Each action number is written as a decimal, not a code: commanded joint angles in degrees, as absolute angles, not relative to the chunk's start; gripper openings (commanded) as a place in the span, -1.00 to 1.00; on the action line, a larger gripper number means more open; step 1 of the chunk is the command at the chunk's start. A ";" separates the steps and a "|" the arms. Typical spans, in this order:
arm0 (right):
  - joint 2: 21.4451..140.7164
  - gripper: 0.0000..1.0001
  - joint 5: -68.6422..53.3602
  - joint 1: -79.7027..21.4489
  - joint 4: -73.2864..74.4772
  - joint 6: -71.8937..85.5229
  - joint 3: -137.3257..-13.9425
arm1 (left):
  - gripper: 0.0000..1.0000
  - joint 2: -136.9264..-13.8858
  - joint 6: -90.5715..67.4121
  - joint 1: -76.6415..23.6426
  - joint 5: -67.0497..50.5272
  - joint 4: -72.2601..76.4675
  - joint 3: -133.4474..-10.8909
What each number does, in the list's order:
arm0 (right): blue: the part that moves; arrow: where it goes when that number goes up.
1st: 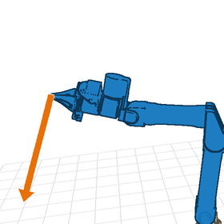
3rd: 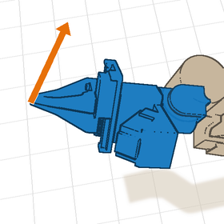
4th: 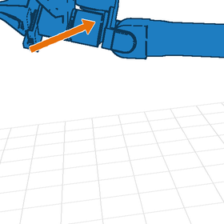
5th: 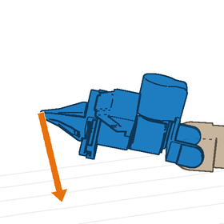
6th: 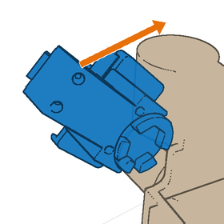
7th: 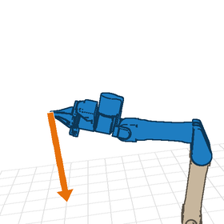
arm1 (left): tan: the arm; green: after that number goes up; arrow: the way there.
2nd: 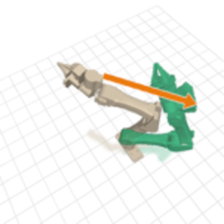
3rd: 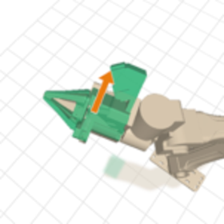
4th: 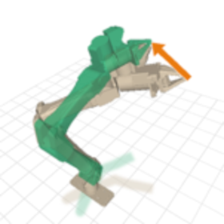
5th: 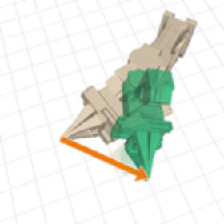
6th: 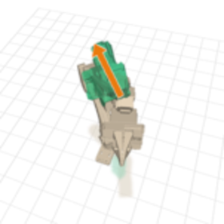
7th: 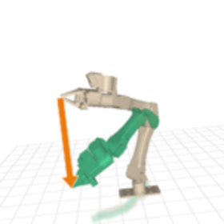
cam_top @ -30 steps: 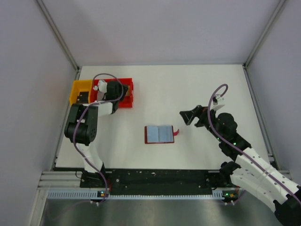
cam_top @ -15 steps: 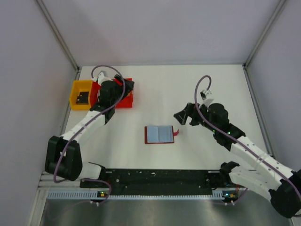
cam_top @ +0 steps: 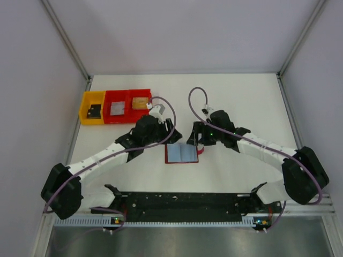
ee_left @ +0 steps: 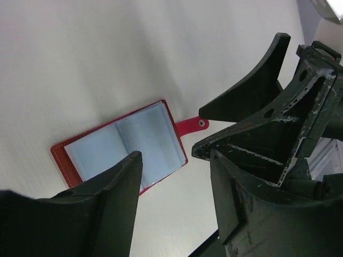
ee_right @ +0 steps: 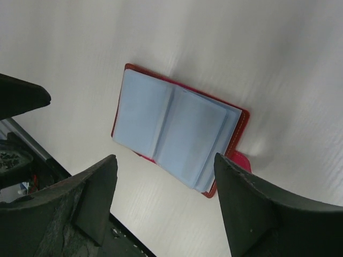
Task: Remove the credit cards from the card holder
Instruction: Remove the credit card from the card holder.
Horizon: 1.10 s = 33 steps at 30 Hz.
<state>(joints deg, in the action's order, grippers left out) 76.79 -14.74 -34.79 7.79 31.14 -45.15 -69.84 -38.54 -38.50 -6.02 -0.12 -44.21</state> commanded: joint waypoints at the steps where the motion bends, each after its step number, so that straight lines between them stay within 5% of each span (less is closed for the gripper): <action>1: 82.51 0.41 -14.77 -37.70 8.00 32.34 -48.60 | 0.11 -72.50 -36.47 -39.11 -8.79 2.46 -42.37; 13: 89.12 0.18 -12.48 -39.02 7.29 35.24 -48.78 | -0.30 -82.70 -41.21 -39.38 -13.71 5.10 -37.89; 33: 92.02 0.05 -17.40 -39.37 3.69 37.27 -48.16 | -0.50 -86.48 -47.20 -39.99 -15.12 8.52 -32.52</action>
